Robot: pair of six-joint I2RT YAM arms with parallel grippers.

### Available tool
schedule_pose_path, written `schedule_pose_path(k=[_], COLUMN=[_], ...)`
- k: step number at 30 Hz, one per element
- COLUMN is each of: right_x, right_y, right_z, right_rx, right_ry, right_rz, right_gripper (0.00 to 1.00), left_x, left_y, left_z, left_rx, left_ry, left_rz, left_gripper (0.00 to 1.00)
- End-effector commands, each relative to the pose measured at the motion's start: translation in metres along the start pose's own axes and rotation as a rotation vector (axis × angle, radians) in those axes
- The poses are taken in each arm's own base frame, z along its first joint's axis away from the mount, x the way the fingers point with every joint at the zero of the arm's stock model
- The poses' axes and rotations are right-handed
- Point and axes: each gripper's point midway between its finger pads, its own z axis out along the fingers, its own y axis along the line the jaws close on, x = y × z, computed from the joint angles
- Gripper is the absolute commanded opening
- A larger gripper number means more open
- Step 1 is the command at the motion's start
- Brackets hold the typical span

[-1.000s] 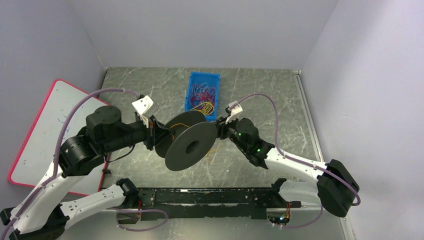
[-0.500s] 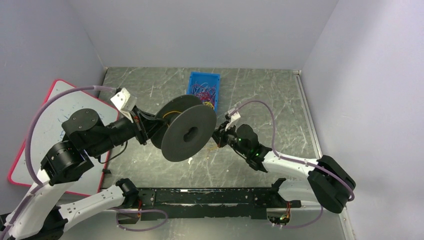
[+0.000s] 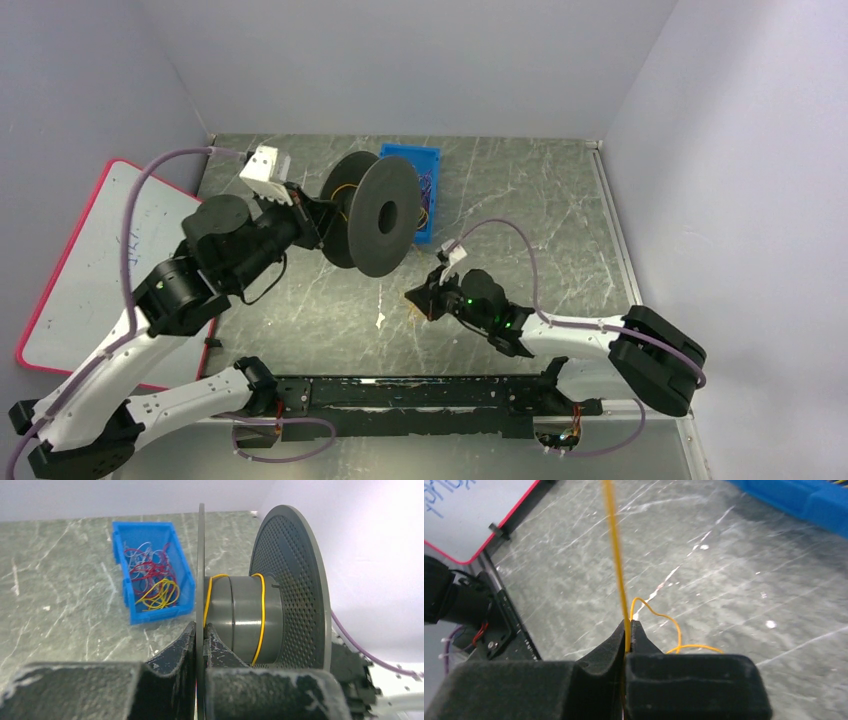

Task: Wrap the cables

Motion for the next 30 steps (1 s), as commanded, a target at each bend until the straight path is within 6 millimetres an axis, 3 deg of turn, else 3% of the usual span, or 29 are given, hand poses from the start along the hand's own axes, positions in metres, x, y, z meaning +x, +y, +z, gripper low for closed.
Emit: schedule_pose_path(k=[1,13,22,30], right_x=[0.006,0.026,0.005,-0.042], right_y=[0.02,0.087,0.137,0.165], right_z=[0.004,0.009,-0.005,-0.03], right_rx=[0.005,-0.019,-0.025,-0.025], right_ry=[0.003,0.075,0.088,0.055], right_rz=[-0.017,-0.148,-0.259,-0.314], right_gripper=[0.0,0.0,0.0,0.0], left_x=[-0.025,-0.003,0.039,0.079], left_y=[0.012,0.063,0.098,0.122], left_z=[0.015,0.036,0.053,0.053], left_rx=[-0.111,-0.418,-0.609,-0.703], left_ry=[-0.136,-0.129,-0.046,0.036], left_rz=[-0.101,-0.071,0.04,0.102], left_gripper=[0.07,0.07,0.07,0.07])
